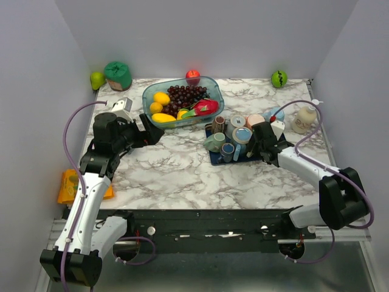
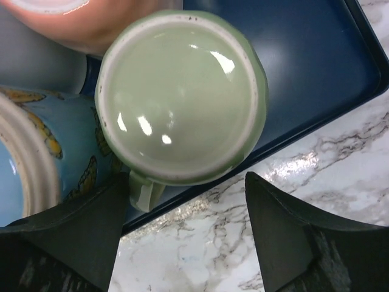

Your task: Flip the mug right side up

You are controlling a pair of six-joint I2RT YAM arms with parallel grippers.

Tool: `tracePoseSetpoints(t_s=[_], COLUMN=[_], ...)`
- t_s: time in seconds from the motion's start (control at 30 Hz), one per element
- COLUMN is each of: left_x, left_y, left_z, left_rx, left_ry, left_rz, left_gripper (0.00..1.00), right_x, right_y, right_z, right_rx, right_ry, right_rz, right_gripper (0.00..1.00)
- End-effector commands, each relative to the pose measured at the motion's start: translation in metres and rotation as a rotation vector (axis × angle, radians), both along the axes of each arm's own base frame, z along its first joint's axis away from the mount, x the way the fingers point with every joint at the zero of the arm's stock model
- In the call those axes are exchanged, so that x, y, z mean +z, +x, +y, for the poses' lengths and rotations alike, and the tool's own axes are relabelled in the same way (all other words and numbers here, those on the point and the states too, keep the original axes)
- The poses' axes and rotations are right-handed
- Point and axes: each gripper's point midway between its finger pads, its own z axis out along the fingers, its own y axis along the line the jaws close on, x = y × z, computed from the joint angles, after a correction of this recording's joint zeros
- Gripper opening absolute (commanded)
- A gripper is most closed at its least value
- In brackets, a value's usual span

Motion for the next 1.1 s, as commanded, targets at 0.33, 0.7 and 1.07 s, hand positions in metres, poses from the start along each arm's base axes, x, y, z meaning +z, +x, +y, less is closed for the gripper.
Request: tracePoseSetpoints(t_s=[0.33, 0.7, 1.07], left_x=[-0.01, -0.014, -0.017], left_y=[0.002, 0.004, 0.004], left_z=[-0.005, -0.004, -0.002], left_rx=[-0.024, -0.021, -0.016], left_ry=[-0.021, -0.006, 0.002], left_rz=[0.012, 0.021, 0.024], left_gripper=[0.99, 0.99, 0.99], right_x=[0.008, 0.013, 0.001], right_y=[0.007, 0.015, 0.016], right_z=[-0.015, -0.015, -0.012], right_rx=[-0.021, -0.053, -0.027], right_ry=[-0.042, -0.074, -0.102], right_rz=[-0.05, 0.019, 0.104], right_gripper=[0.6, 0.4, 0.37])
